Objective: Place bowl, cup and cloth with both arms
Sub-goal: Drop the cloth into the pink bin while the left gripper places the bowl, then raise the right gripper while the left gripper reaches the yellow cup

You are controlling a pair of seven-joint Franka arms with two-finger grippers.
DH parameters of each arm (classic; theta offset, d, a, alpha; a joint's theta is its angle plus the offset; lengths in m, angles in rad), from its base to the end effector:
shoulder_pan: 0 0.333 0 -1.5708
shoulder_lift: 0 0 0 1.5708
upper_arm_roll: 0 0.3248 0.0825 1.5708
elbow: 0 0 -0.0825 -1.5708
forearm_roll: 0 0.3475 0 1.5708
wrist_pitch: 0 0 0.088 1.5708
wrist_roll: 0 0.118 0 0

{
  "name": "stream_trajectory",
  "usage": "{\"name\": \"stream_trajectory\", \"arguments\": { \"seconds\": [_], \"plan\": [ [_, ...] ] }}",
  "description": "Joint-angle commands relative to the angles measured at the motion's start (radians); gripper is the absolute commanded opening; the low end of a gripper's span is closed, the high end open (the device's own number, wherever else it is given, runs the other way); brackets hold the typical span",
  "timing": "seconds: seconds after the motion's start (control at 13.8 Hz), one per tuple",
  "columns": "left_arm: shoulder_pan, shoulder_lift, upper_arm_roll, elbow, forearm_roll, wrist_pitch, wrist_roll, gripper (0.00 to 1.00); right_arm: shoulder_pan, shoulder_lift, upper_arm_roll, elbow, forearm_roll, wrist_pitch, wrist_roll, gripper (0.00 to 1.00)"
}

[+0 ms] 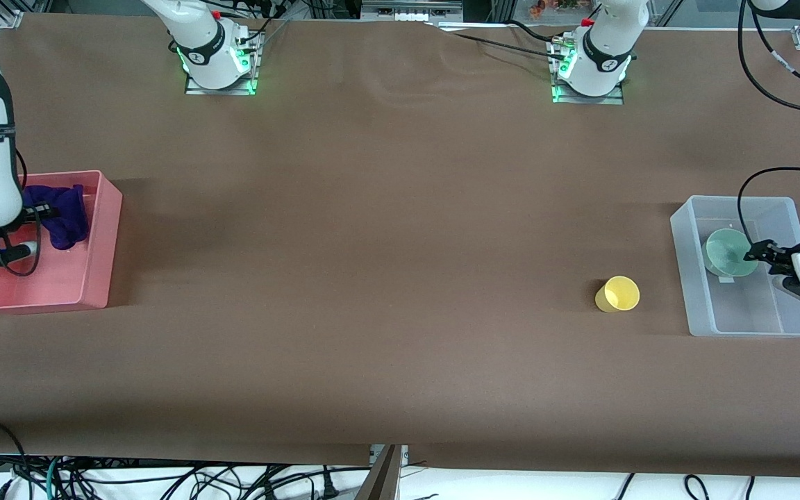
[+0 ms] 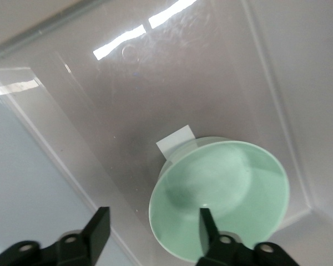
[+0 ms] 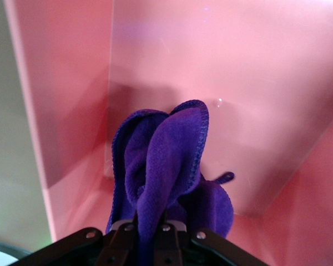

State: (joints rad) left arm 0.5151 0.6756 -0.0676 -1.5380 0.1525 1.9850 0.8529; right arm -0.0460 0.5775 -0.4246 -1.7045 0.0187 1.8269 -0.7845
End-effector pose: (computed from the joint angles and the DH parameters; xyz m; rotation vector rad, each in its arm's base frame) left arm 0.5824 0.2991 0.2587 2.9695 -0.7152 -0.3579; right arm 0.5404 -0.2459 0.2769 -2.9645 -0.4787 0.6965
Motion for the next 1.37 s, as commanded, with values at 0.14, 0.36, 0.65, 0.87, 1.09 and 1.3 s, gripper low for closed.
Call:
{"name": "stream_trajectory", "arguments": {
  "seconds": [0.14,0.36,0.65,0.87,1.09,1.3],
  "plan": [
    [-0.035,-0.169,-0.070,0.018,0.004,-0.214,-0.105,1.00,-0.011,0.012,0.003,-0.041,-0.005,0.054,-0.018,0.00],
    [-0.079,-0.177,-0.136,0.119,0.018,-0.380,-0.275,1.00,-0.011,0.024,0.003,-0.035,0.006,0.054,-0.013,1.00],
    [-0.229,-0.174,-0.144,0.121,0.009,-0.411,-0.612,1.00,-0.009,-0.004,0.012,0.099,0.010,-0.050,-0.007,1.00],
    [-0.342,-0.154,-0.144,0.108,0.019,-0.402,-0.892,1.00,-0.006,-0.031,0.012,0.256,0.092,-0.207,-0.006,1.00],
    [-0.337,-0.100,-0.146,0.081,0.018,-0.292,-0.913,1.00,0.003,-0.097,0.021,0.354,0.093,-0.331,-0.002,1.00],
    [-0.331,-0.058,-0.146,0.053,0.015,-0.206,-0.913,1.00,0.008,-0.183,0.084,0.381,0.051,-0.383,0.046,1.00]
  ]
}}
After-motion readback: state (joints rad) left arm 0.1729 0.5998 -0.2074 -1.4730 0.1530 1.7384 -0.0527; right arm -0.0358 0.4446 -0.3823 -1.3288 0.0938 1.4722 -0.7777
